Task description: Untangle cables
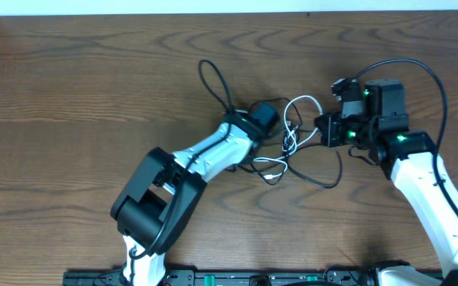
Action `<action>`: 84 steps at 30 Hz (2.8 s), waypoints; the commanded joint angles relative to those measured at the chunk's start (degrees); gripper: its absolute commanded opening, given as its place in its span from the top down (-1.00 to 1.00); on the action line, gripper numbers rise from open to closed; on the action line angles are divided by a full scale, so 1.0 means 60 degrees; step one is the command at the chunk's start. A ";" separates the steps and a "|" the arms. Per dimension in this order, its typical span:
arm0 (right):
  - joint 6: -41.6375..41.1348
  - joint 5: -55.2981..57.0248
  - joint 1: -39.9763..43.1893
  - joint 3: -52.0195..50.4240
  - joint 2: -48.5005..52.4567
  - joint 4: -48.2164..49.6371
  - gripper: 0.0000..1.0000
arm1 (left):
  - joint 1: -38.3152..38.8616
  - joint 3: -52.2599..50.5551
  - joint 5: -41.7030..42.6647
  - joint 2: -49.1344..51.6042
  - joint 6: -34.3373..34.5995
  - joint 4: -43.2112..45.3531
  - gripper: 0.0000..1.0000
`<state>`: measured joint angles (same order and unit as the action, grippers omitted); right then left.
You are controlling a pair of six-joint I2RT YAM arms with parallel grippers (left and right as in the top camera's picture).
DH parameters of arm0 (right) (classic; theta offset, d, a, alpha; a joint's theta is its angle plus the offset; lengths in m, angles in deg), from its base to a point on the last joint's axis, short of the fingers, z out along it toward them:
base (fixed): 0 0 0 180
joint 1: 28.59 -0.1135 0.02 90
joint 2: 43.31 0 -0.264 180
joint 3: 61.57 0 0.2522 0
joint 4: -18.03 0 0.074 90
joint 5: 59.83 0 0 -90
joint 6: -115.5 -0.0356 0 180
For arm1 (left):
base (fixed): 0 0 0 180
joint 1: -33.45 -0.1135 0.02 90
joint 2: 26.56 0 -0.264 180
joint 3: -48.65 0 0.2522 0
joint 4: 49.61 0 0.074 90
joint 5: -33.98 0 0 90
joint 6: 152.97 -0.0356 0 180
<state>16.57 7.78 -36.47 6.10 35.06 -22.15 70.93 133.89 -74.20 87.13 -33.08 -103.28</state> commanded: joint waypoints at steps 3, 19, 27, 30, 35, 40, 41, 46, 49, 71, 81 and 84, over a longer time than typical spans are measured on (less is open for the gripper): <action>-0.0790 0.2918 0.1053 0.0106 -0.1071 -0.0215 0.98 | -0.0929 -0.0576 -0.0412 0.0528 0.0798 -0.0528 0.21; -0.2047 0.4721 0.6342 0.0106 -0.2605 -0.1100 0.98 | -0.2969 -0.0630 -0.0419 0.0528 0.0863 -0.1089 0.35; -0.2288 0.3865 0.7329 0.0106 -0.2597 -0.1071 0.98 | -0.4823 -0.0630 -0.0193 0.0412 0.0856 -0.1093 0.35; -0.2116 0.1297 0.7275 0.0106 -0.2561 -0.0470 0.98 | -0.5340 -0.0630 0.0780 0.0189 0.0543 -0.1031 0.35; -0.1494 -0.4178 0.6495 0.0106 -0.2299 0.1574 0.98 | -0.5242 -0.0630 0.2648 -0.0466 -0.0291 -0.0375 0.34; -0.1457 -0.5544 0.4732 0.0106 -0.2255 0.2546 0.98 | -0.4663 -0.0627 0.5610 -0.1126 -0.1264 0.0685 0.23; -0.1333 -0.5544 0.4309 0.0106 -0.2255 0.2543 0.98 | -0.4535 -0.0627 0.6251 -0.1177 -0.1359 0.0889 0.16; -0.1137 -0.5413 0.2707 0.0106 -0.2255 0.2517 0.98 | -0.3861 -0.0630 0.8619 -0.1202 -0.1668 0.1745 -0.01; -0.1133 -0.5027 0.2011 0.0106 -0.2255 0.2514 0.98 | -0.3424 -0.0630 0.9322 -0.1202 -0.1752 0.2120 -0.06; -0.0605 0.1009 0.1446 0.0106 -0.1851 -0.1515 -0.43 | -0.2401 -0.0630 0.4834 -0.1198 -0.1789 0.3920 -0.07; -0.0605 0.0994 0.1446 0.0102 -0.1843 -0.1566 -0.81 | -0.2375 -0.0630 0.4131 -0.0590 -0.0149 0.4892 -0.07; -0.0605 0.0994 0.1446 0.0106 -0.1840 -0.1574 -0.79 | -0.2353 -0.0630 0.4200 -0.0306 -0.0029 0.5246 -0.07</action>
<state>12.70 13.51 -27.60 6.17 23.83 -31.70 56.50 130.35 -47.62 82.72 -36.01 -72.61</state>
